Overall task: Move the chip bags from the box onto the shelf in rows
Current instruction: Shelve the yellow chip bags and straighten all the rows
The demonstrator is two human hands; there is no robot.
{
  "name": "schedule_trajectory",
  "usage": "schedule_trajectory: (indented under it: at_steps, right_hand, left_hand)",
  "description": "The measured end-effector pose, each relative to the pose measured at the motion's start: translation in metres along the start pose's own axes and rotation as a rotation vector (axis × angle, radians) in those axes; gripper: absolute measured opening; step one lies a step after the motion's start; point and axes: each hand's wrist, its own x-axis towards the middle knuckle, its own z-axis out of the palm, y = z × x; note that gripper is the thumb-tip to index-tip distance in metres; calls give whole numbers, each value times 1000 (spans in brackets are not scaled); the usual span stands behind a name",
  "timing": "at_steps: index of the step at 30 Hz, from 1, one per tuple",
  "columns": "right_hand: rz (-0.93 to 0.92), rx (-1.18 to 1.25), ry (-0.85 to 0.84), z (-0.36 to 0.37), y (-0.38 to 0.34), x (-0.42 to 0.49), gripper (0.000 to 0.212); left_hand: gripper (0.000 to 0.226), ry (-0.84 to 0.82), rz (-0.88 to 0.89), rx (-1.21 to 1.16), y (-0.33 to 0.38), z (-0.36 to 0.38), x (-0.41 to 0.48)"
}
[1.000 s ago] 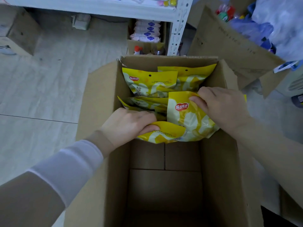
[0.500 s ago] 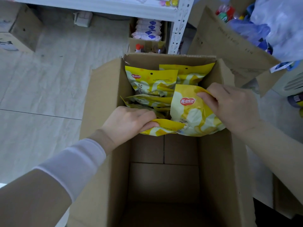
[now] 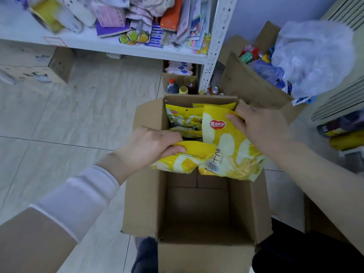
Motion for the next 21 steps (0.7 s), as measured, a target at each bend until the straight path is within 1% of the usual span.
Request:
schedule_trajectory:
  at_steps: [4,7,10,16,21]
  right_hand:
    - [-22,-32,-5,-44,-37,25,38]
    - [-26,-39,5,-66,-74,49,39]
    - [-32,-70,29,-86,-119,76,40]
    - [-22,-165,81,-114,-217,144,40]
    - [-61,-143,156,-123,-284,199,35]
  left_hand:
    - [53,9,-36,31,4,-62,-23]
    - [50,58,-32,53,1,-109,-50]
    - [59,69,-11,68,-10,-151,-82]
    - [64,61,32,49,-44,-237,-145]
    - [67,128,32,116,-81,-309,-180]
